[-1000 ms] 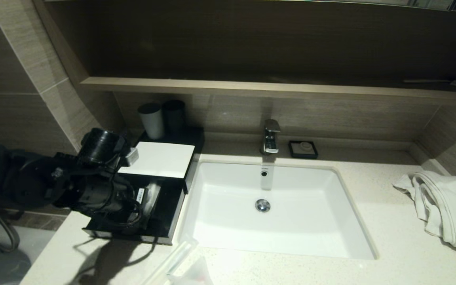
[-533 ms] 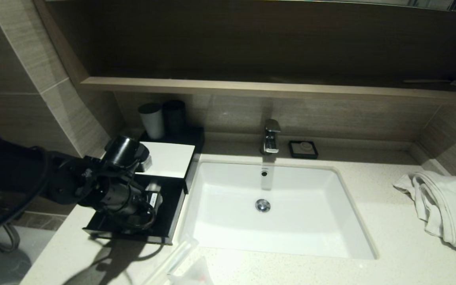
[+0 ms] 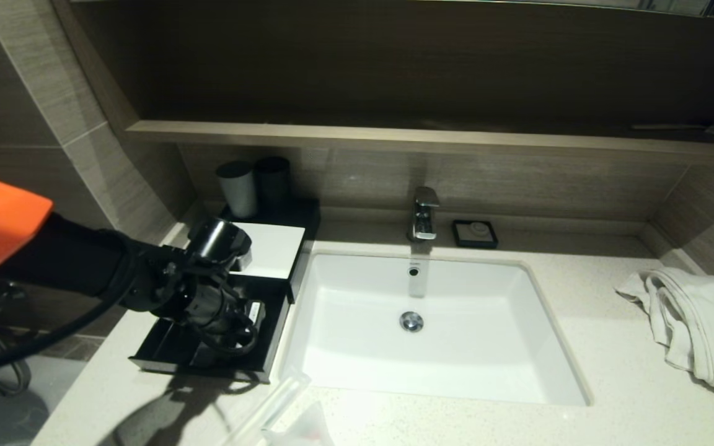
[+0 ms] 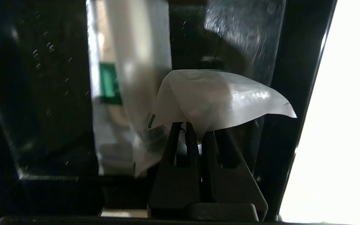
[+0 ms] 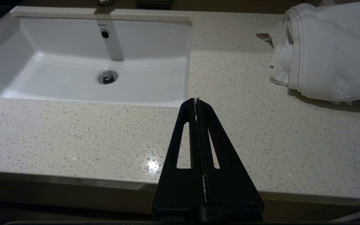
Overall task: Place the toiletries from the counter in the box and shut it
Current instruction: Place the bathroom toiletry into the drawer
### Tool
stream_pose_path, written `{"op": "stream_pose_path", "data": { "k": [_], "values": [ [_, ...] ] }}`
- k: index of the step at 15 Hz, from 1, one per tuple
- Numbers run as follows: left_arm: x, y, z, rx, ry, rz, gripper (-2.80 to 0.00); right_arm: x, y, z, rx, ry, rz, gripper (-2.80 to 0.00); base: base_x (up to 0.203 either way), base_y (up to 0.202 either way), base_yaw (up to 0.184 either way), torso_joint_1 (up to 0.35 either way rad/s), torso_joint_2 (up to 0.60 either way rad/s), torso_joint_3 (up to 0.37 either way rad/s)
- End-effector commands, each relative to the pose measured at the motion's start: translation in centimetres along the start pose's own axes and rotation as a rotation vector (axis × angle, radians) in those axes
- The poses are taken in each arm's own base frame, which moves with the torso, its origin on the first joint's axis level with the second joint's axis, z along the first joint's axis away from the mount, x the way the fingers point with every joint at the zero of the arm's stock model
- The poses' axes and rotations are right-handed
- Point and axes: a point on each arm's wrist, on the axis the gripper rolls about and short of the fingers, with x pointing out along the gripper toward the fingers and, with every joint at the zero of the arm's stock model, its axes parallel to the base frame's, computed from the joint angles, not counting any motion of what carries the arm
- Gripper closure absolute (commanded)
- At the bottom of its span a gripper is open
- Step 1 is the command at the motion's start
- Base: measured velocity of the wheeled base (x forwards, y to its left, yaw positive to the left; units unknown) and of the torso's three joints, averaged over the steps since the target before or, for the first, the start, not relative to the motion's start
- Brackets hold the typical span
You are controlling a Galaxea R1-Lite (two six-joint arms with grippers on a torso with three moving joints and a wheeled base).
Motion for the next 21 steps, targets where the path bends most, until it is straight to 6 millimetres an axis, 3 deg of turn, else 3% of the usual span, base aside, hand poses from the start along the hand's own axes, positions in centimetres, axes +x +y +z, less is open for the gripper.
{"op": "stream_pose_path", "data": {
  "k": [1,11,19,20,21],
  "values": [
    [0.7,-0.2,0.3,0.001,0.007,0.0,0.0,0.0,0.0,0.0,0.0,0.0,0.0,0.0,0.0,0.0,0.0,0.0,0.0,0.0],
    [3.0,-0.9,2.1,0.005,-0.011,0.008,0.0,0.0,0.0,0.0,0.0,0.0,0.0,0.0,0.0,0.0,0.0,0.0,0.0,0.0],
    [3.5,-1.3,3.2,0.012,-0.042,0.026,0.0,0.0,0.0,0.0,0.0,0.0,0.0,0.0,0.0,0.0,0.0,0.0,0.0,0.0],
    [3.4,-1.3,3.3,0.011,-0.047,0.038,-2.74,0.0,0.0,0.0,0.0,0.0,0.0,0.0,0.0,0.0,0.0,0.0,0.0,0.0],
    [3.5,-1.2,3.3,0.011,-0.048,0.049,-2.8,0.0,0.0,0.0,0.0,0.0,0.0,0.0,0.0,0.0,0.0,0.0,0.0,0.0]
  ]
}}
